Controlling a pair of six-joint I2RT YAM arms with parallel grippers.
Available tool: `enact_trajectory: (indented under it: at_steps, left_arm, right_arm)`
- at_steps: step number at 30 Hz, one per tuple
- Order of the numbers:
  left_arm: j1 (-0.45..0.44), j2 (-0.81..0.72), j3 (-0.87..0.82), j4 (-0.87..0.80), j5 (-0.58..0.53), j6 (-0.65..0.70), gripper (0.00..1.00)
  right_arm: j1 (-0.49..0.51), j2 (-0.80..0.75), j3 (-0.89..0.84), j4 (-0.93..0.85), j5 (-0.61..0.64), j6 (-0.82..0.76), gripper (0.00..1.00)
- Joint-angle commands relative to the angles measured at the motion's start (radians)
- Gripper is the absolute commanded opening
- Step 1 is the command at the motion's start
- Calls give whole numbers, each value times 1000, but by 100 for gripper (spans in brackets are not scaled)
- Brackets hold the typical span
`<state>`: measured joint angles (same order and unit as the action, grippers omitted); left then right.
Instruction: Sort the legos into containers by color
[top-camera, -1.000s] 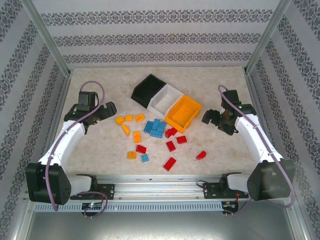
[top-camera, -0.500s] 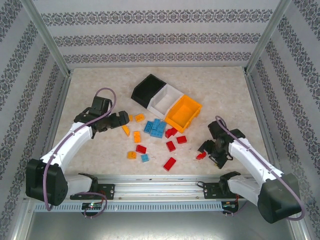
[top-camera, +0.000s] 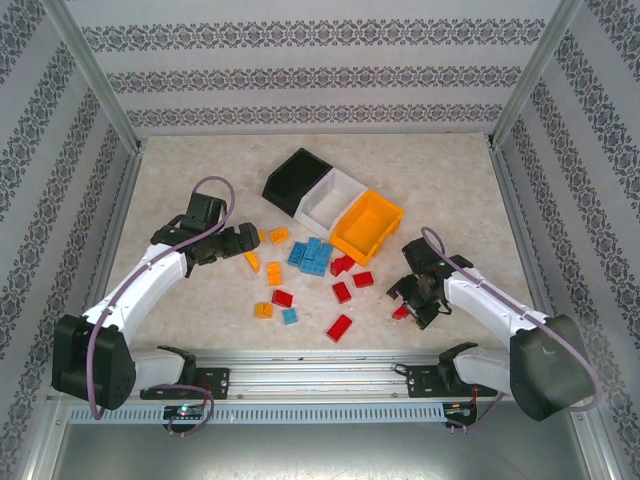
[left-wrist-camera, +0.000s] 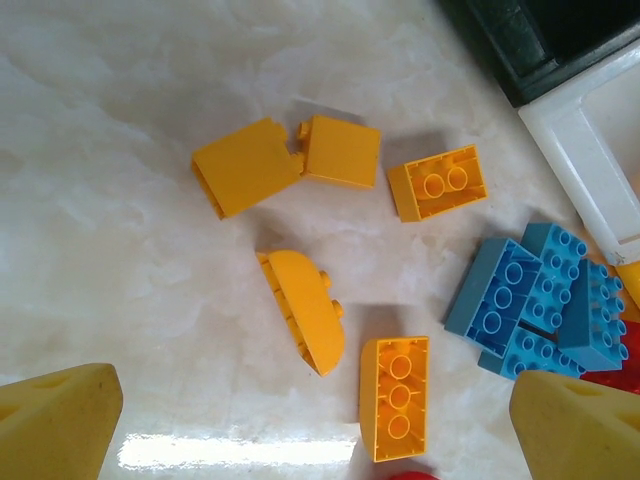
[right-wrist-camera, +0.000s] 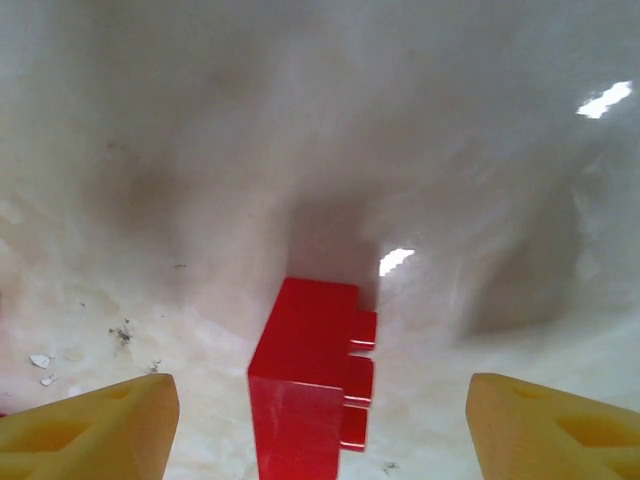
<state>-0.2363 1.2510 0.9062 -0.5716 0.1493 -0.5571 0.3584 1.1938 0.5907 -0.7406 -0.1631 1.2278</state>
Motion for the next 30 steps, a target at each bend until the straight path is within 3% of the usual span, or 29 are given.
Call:
enact_trajectory:
  at_steps: [1,13,20,30]
  left_arm:
    - [-10,-17,-4,-39,-18,19,100]
    - [-10,-15,-26,-18,-21,22,100]
    - [-10,14,-15,-4,-16,25,100]
    - [-10,75,11,32,8,16,100]
  right_arm:
    - [17,16,-3,22,2,27,67]
    - [22,50,8,17,-15,13,35]
    - [22,39,43,-15,-9,-3,33]
    - [7,52,241,-134,44,-98,28]
